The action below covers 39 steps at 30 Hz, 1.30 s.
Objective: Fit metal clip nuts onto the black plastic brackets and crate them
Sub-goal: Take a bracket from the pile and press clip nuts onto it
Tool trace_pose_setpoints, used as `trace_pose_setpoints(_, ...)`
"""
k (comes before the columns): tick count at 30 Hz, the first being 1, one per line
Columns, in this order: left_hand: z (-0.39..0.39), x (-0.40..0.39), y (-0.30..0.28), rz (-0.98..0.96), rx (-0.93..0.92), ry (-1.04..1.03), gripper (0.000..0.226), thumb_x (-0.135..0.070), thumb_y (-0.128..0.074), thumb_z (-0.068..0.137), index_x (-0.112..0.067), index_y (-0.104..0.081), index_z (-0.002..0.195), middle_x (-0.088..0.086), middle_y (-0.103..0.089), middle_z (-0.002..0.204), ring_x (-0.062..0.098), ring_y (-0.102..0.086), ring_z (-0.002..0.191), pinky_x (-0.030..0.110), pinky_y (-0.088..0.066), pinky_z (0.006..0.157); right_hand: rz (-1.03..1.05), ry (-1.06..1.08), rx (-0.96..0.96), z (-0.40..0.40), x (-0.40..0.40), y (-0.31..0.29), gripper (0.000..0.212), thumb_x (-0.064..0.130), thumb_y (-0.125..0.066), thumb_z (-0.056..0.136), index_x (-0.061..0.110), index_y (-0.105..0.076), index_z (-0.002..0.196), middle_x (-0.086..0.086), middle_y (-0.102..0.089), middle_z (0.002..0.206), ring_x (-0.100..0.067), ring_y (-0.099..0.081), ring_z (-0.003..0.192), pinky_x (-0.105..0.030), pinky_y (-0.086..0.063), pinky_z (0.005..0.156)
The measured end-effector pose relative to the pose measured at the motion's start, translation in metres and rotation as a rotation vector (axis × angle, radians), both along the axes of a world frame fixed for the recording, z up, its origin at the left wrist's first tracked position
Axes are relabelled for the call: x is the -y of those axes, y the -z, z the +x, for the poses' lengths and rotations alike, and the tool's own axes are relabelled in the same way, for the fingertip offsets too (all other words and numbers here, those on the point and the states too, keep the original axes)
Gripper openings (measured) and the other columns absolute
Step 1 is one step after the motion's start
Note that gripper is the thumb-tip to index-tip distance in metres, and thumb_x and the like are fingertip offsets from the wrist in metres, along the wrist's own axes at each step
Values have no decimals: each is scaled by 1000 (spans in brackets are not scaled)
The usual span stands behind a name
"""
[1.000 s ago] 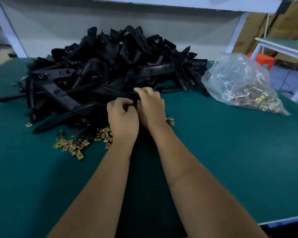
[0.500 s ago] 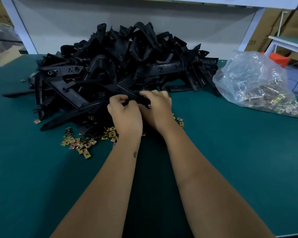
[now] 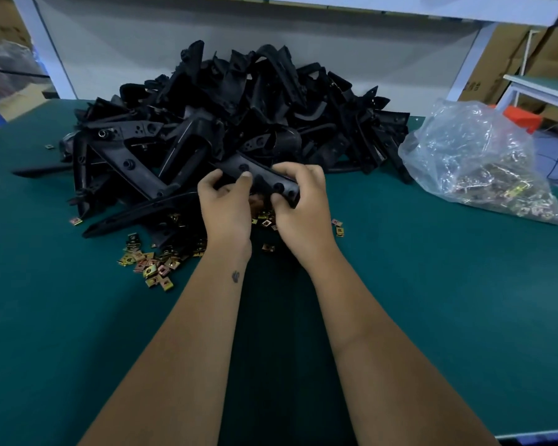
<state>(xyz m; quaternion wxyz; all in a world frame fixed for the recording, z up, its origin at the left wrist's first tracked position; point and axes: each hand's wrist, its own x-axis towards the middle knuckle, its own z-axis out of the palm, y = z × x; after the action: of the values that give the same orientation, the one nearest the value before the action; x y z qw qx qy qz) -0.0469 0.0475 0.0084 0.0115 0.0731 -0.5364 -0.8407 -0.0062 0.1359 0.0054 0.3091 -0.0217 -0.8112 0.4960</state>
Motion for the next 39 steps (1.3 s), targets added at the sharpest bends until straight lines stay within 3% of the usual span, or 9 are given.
trace_pose_setpoints(7, 3, 4, -3, 179, -23, 118, 44, -10, -68, 92, -22, -45, 129, 7, -62, 100, 12, -66, 68, 33, -60, 80, 132, 105, -180, 4, 4, -1, 42, 0, -58, 89, 10, -51, 129, 3, -40, 119, 16, -38, 106, 0, -28, 92)
trace_pose_setpoints(11, 5, 4, -7, 305, 30, 197, 55, -16, -68, 93, -5, -44, 140, -1, -59, 78, 14, -59, 57, 29, -56, 66, 226, 114, -364, 9, 8, -5, 40, -7, -56, 76, 0, -57, 115, -2, -44, 112, 3, -42, 97, -5, -35, 88)
trace_pose_setpoints(14, 8, 4, -8, 183, -44, 291, 25, -10, -62, 96, -3, -58, 120, 2, -65, 78, 15, -58, 65, 30, -52, 66, 217, 113, -411, 12, 9, -5, 33, -4, -53, 71, 0, -58, 103, 2, -47, 102, -2, -43, 88, -11, -39, 77)
trace_pose_setpoints(17, 11, 6, -10, 93, -152, 324, 27, -3, -54, 99, -2, -60, 125, 12, -69, 104, 23, -67, 90, 31, -56, 77, 14, 142, -323, 12, 4, -4, 23, 7, -55, 77, 8, -58, 100, 0, -53, 87, -6, -48, 75, -19, -43, 68)
trace_pose_setpoints(21, 14, 2, -14, -110, -388, 209, 19, 1, -57, 96, -12, -65, 106, 5, -71, 101, 20, -66, 100, 33, -53, 93, -130, 191, -295, 9, -4, -3, 19, 26, -59, 84, 14, -59, 98, -1, -55, 89, -8, -50, 72, -18, -44, 67)
trace_pose_setpoints(27, 19, 1, -13, -408, -605, -123, 47, 26, -48, 71, -19, -62, 76, 3, -62, 95, 24, -59, 100, 36, -49, 98, -314, 165, -267, 7, -5, -5, 30, 40, -49, 91, 15, -56, 77, 5, -52, 69, -10, -46, 63, -30, -41, 61)
trace_pose_setpoints(32, 13, 8, -8, -689, -720, -364, 36, 24, -50, 62, -3, -70, 75, -3, -55, 99, 32, -52, 108, 24, -41, 95, -683, 29, -139, 6, -9, -10, 44, 40, -45, 92, 17, -60, 58, -2, -56, 53, -16, -49, 49, -25, -40, 46)
trace_pose_setpoints(36, 12, 12, 0, -877, -714, -445, 39, 21, -50, 69, -8, -73, 80, 3, -56, 109, 26, -42, 112, 18, -29, 97, -816, -106, -49, 2, -4, -14, 22, 31, -57, 78, 12, -60, 68, -11, -56, 75, -22, -51, 75, -30, -43, 65)
trace_pose_setpoints(39, 14, 8, -3, -861, -643, -411, 50, 15, -54, 77, -19, -66, 111, 9, -42, 129, 27, -41, 120, 12, -30, 99, -992, -114, -4, 0, -6, -15, 9, 21, -59, 72, 15, -62, 66, -4, -62, 73, -19, -56, 70, -27, -44, 61)
